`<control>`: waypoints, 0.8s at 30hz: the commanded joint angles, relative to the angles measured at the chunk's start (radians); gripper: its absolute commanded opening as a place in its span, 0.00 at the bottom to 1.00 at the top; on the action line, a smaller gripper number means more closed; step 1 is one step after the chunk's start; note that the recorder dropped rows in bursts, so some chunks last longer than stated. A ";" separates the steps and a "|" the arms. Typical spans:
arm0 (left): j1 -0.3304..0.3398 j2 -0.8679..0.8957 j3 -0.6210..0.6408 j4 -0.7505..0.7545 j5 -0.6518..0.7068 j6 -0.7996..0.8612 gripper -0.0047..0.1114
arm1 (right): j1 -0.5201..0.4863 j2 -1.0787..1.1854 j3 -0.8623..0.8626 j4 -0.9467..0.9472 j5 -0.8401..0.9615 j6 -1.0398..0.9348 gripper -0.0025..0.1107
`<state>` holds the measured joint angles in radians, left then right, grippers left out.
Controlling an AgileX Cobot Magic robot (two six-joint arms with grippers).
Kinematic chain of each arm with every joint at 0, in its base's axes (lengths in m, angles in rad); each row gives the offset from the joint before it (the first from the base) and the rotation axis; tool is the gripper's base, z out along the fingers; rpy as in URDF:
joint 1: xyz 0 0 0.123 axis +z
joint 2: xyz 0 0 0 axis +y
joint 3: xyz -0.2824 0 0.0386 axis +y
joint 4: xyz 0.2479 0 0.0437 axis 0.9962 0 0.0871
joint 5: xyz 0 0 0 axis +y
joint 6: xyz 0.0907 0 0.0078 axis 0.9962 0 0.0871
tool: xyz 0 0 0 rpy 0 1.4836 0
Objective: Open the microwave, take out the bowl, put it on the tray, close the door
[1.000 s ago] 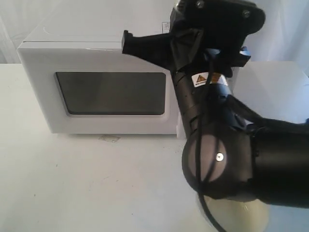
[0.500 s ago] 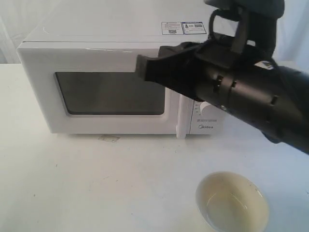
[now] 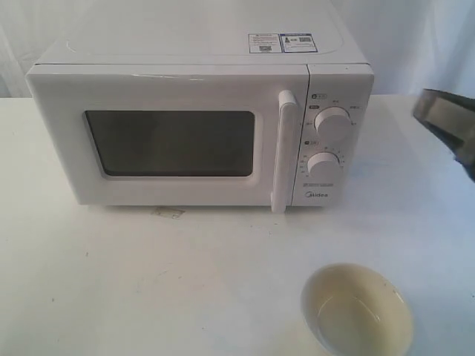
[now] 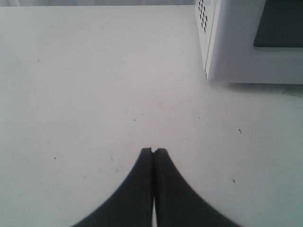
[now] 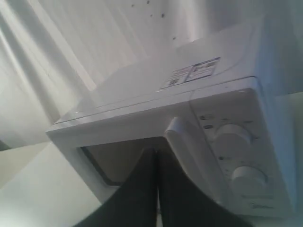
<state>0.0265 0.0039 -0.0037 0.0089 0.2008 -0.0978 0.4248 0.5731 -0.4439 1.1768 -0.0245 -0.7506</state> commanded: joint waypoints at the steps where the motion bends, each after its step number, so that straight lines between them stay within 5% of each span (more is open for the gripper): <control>1: 0.003 -0.004 0.004 0.002 -0.004 -0.002 0.04 | -0.109 -0.153 0.121 -0.005 0.024 -0.009 0.02; 14: 0.003 -0.004 0.004 0.002 -0.004 -0.002 0.04 | -0.288 -0.573 0.325 -0.006 0.017 -0.011 0.02; 24: 0.003 -0.004 0.004 0.002 0.001 -0.002 0.04 | -0.306 -0.573 0.349 -0.006 -0.002 -0.011 0.02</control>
<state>0.0265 0.0039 -0.0037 0.0110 0.2006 -0.0978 0.1242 0.0050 -0.1006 1.1768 -0.0214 -0.7506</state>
